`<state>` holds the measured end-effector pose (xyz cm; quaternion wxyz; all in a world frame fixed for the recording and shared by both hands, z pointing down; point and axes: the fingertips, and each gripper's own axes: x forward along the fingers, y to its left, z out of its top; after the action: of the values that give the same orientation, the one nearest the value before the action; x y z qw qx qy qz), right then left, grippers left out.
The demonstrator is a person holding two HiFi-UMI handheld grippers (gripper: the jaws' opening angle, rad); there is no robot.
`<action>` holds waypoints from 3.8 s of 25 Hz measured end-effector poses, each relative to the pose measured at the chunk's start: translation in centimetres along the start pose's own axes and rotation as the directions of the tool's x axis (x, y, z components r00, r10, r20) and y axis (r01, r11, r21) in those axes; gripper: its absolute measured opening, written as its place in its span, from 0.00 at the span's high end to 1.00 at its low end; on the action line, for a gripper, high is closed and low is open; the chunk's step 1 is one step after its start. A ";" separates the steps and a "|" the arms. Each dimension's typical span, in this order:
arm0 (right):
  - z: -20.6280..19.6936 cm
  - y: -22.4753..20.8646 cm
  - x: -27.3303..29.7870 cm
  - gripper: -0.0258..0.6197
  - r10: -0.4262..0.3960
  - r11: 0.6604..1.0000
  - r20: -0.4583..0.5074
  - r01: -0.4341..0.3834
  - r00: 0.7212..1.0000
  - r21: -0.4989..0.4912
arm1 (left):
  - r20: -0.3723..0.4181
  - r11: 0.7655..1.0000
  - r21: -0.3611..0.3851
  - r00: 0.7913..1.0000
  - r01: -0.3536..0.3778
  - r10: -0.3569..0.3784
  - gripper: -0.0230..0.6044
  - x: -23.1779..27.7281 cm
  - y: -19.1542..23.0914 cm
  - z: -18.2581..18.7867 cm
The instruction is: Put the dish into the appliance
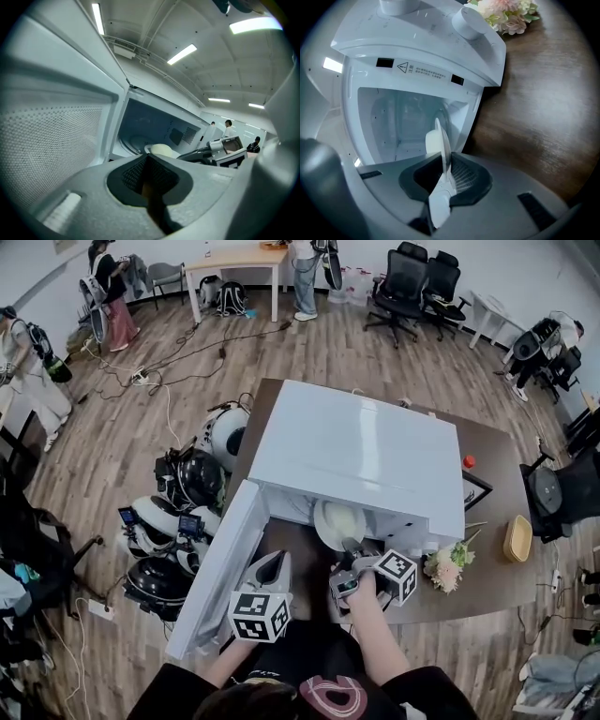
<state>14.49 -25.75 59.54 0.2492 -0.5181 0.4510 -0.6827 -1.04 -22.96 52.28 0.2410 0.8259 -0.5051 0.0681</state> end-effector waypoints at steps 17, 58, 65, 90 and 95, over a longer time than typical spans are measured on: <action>0.9 1.3 1.7 0.87 0.015 0.999 0.025 -0.014 1.000 -0.041 | -0.024 1.000 -0.014 0.999 -0.026 0.026 0.95 0.8 0.0 -0.5; 1.1 5.2 6.5 0.71 0.105 0.934 -0.111 -0.136 0.988 -0.329 | -0.060 0.997 -0.011 0.995 -0.074 0.073 0.95 1.7 1.4 -0.7; 1.6 5.5 7.1 0.71 0.096 0.922 -0.114 -0.132 0.989 -0.364 | -0.060 0.997 -0.011 0.996 -0.073 0.072 0.95 1.9 1.2 -0.7; -1.1 4.4 7.5 0.47 -0.165 0.242 -0.069 -0.028 0.984 -0.970 | -0.051 0.995 -0.016 0.994 -0.095 0.094 0.95 2.3 1.5 -0.5; -1.4 3.9 7.4 0.47 -0.199 0.122 -0.019 0.006 0.980 -0.993 | -0.050 0.995 -0.012 0.994 -0.095 0.095 0.95 2.1 1.7 -0.4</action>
<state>10.20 -33.03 59.64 -0.2358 -0.5313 0.7688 -0.2666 -1.41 -25.11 53.94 0.2557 0.7974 -0.5381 0.0964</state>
